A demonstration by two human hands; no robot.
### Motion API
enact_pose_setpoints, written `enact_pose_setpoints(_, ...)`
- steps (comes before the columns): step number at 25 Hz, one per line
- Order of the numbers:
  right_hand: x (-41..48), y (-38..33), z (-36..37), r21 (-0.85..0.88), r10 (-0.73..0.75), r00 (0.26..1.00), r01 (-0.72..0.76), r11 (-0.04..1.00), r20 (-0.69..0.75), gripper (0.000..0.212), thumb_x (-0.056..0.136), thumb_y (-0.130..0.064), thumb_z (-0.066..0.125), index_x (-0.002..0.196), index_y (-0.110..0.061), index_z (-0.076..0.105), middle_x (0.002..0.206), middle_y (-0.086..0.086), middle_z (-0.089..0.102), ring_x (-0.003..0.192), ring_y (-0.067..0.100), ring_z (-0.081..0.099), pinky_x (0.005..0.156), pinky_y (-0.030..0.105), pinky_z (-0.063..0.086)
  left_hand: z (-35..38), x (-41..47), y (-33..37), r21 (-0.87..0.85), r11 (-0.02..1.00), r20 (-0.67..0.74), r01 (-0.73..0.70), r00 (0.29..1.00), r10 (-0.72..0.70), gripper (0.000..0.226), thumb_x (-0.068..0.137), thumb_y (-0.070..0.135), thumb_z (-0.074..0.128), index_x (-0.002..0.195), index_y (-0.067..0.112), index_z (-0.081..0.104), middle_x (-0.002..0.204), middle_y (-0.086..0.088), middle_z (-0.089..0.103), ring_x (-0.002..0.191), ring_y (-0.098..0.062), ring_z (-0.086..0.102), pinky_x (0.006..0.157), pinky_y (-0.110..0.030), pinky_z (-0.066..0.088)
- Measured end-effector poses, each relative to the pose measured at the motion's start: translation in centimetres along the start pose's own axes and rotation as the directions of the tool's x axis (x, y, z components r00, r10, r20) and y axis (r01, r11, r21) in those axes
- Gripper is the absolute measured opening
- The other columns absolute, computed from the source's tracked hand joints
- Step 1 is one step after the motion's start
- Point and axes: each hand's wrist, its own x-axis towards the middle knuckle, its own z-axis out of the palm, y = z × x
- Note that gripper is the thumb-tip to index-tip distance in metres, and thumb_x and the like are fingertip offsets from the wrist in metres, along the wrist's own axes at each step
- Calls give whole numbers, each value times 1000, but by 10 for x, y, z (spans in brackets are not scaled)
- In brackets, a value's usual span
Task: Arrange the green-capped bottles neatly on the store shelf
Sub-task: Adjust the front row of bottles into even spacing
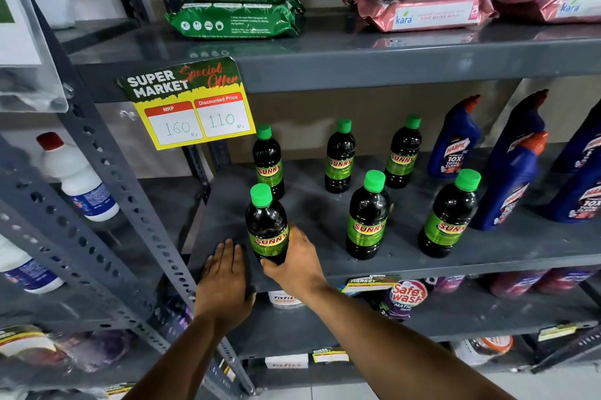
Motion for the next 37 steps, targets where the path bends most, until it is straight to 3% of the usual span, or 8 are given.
enact_pose_setpoints(7,-17,-2,-7,10,-13,1000,13,1000,21,101,68,-46,75,148,-17,20,137,-1,41,130,16,40,105,26,35,2,1,-2,9,1000,9,-1,1000,1,91,79,44,53,146,3,7,158,-18,11,146,-30,8,118,-42,11)
enact_pose_setpoints(12,-68,29,-34,-161,-260,889,213,964,-378,89,65,-58,71,136,-19,33,128,-10,22,121,18,33,107,27,23,4,2,-4,35,999,26,6,1000,-7,94,77,45,54,146,4,5,158,-18,10,146,-30,8,119,-42,11)
enact_pose_setpoints(15,-40,52,-82,-164,-114,804,21,986,-584,97,58,-45,83,130,-4,33,131,11,35,123,29,35,108,35,26,1,3,-1,68,998,38,4,999,-7,95,73,42,62,144,-1,16,155,-23,21,143,-35,20,117,-46,22)
enact_pose_setpoints(21,-6,66,-117,-17,83,922,-96,995,-378,67,57,-31,83,111,-34,44,104,-10,56,103,15,57,77,16,39,-1,1,-2,78,997,20,-9,1000,8,94,65,37,74,138,-5,33,146,-27,37,135,-39,36,110,-50,34)
enact_pose_setpoints(24,-12,63,-117,9,91,925,-94,995,-369,83,58,-35,85,127,-24,41,122,-3,52,120,20,47,93,23,39,-2,0,-1,73,997,11,-15,1000,14,92,67,36,73,138,-5,31,147,-26,36,136,-39,34,112,-49,32)
enact_pose_setpoints(30,-53,78,-131,-287,-209,623,-26,958,-754,99,61,-56,74,130,2,33,131,19,34,124,36,33,106,38,25,-1,0,-1,80,996,24,-25,999,23,98,73,46,66,144,0,17,155,-22,20,143,-34,18,118,-44,20)
enact_pose_setpoints(34,-28,97,-182,73,210,655,-231,970,-726,108,64,-36,86,143,-6,20,141,15,36,133,29,33,111,39,26,-2,2,0,88,996,26,-9,1000,7,99,74,47,63,145,2,12,157,-20,15,145,-32,14,119,-43,18)
enact_pose_setpoints(37,-21,116,-208,85,305,731,-322,943,-611,63,67,-29,82,116,-25,43,109,5,62,94,24,61,77,36,46,-2,3,0,87,996,47,-1,999,-3,98,76,47,59,146,3,8,158,-19,11,145,-31,11,119,-43,17)
